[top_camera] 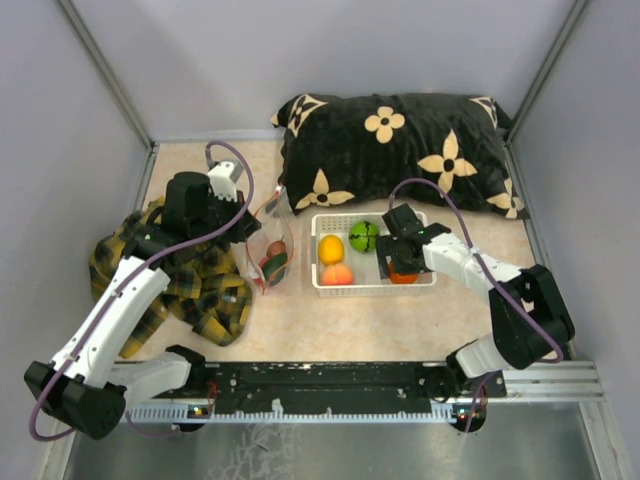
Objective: Place the food in the zip-top bag and seal the zipper
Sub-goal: Pick up the fake fruit from the bin.
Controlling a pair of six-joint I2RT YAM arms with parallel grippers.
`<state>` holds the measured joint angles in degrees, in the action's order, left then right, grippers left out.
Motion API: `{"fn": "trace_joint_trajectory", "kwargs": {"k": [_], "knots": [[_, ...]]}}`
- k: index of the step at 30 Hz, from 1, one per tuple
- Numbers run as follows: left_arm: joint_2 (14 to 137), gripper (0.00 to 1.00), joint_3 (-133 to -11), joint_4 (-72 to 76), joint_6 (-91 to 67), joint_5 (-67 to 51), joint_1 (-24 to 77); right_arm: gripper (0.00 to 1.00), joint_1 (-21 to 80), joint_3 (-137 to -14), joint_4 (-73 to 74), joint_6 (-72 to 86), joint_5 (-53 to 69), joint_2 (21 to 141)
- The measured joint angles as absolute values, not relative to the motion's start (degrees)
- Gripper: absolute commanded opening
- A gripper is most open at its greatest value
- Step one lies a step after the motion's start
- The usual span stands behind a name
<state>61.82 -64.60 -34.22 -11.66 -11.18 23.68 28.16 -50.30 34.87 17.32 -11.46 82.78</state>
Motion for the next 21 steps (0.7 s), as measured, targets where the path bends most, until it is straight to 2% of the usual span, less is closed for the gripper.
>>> {"fn": "trace_joint_trajectory", "kwargs": {"k": [9, 21], "knots": [[61.9, 0.00, -64.6, -34.2, -11.7, -11.6, 23.4, 0.81, 25.3, -49.1, 34.0, 17.6, -12.6, 82.7], [61.9, 0.00, -64.5, -34.2, -11.7, -11.9, 23.1, 0.61, 25.3, -48.7, 32.6, 17.2, -12.6, 82.1]]}}
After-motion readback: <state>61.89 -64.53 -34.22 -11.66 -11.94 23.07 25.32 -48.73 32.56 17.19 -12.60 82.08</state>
